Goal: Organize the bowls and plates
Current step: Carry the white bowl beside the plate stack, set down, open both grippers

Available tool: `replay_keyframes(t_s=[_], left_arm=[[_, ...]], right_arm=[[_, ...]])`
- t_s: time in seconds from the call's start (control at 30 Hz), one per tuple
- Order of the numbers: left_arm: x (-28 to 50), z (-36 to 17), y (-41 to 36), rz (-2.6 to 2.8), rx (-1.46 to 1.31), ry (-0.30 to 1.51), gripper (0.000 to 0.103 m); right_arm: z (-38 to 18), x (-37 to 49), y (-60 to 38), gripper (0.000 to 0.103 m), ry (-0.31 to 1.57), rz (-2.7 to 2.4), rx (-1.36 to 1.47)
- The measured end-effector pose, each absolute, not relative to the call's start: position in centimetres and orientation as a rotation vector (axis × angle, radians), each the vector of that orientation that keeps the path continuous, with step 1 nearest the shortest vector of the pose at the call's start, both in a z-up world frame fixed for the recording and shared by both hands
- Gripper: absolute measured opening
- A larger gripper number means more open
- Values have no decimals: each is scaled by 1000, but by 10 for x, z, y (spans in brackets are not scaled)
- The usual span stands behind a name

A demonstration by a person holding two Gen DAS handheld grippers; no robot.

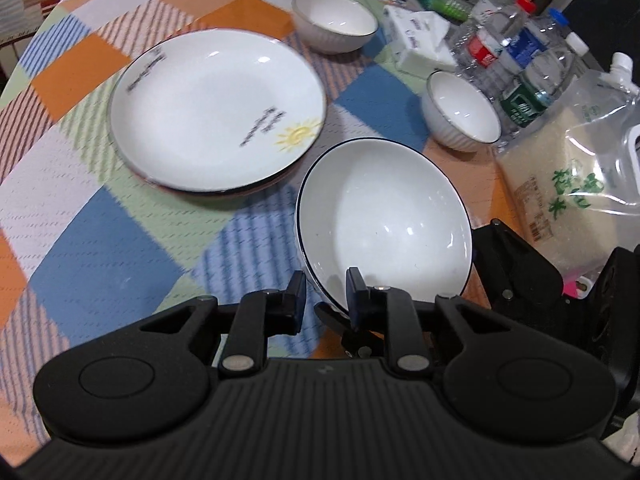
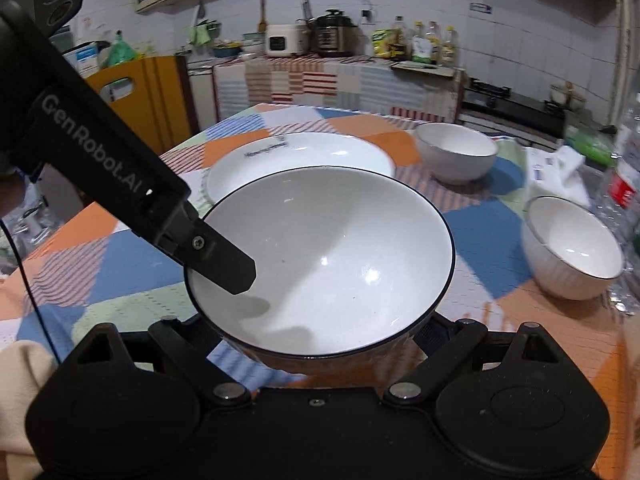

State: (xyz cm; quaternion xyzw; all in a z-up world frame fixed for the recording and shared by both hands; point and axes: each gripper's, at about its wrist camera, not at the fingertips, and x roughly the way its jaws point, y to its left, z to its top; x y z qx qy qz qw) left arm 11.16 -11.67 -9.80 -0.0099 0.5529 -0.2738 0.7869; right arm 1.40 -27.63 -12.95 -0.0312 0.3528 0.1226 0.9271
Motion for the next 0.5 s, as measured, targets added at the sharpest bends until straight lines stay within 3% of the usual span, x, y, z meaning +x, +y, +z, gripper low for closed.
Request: replay_keyframes(t_s=[0.5], left_arm=[[114, -130, -84, -484, 13, 1267, 20]], right_arm=[[-158, 24, -232, 97, 774, 361, -102]])
